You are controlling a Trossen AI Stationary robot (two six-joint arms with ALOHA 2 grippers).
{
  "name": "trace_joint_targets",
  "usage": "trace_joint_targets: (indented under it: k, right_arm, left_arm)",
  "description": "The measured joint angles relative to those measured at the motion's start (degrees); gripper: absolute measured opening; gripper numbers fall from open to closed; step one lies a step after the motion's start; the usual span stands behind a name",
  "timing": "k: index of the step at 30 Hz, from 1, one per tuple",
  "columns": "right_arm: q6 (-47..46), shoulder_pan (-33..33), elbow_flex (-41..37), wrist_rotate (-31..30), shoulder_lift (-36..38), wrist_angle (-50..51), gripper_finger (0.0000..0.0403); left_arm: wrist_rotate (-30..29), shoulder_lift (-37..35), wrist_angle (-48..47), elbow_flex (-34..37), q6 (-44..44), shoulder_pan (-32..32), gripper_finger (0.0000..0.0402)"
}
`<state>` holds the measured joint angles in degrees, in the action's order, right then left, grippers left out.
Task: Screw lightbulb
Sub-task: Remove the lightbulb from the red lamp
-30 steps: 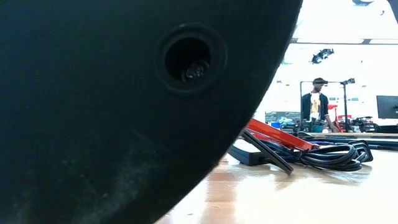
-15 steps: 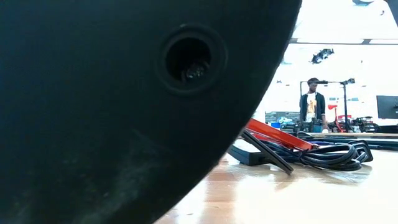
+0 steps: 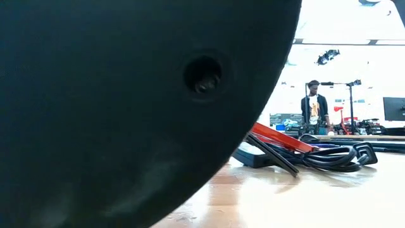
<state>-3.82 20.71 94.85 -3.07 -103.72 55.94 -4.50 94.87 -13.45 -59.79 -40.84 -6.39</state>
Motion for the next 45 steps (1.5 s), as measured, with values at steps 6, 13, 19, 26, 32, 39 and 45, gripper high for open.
trace_joint_targets:
  k: [6, 13, 19, 26, 32, 39, 45]
  right_arm:
    - [38.3, -0.5, 0.0, 6.0, 0.0, 0.5, 0.0000]
    - [63.7, -3.1, 3.5, 0.7, -0.6, 2.2, 0.0000]
    - [63.1, -2.5, 12.4, 3.0, 3.0, 8.9, 0.0000]
    - [45.2, 3.2, 14.2, 9.2, 10.3, 11.8, 0.0000]
    - [35.7, 8.6, 7.8, 13.7, 17.0, 11.4, 0.0000]
    - [28.9, 12.7, -0.5, 14.1, 23.1, 6.7, 0.0000]
    - [25.7, 13.2, -5.3, 15.3, 26.8, 4.4, 0.0000]
  left_arm:
    - [3.3, 0.0, -0.1, 0.0, 0.0, 1.3, 0.0000]
    - [6.6, -1.1, -0.4, 0.0, 1.3, 1.7, 0.0000]
    - [6.5, -3.4, 0.6, 0.0, 4.5, -0.3, 0.0000]
    - [7.2, -2.7, 8.3, -0.2, 14.1, -0.2, 0.0000]
    - [7.2, 3.3, 10.2, -5.7, 20.8, 4.6, 0.0000]
    - [3.3, 16.4, 13.7, -17.8, 32.6, 12.3, 0.0000]
    - [7.1, 26.9, 12.9, -28.3, 20.6, 12.4, 0.0000]
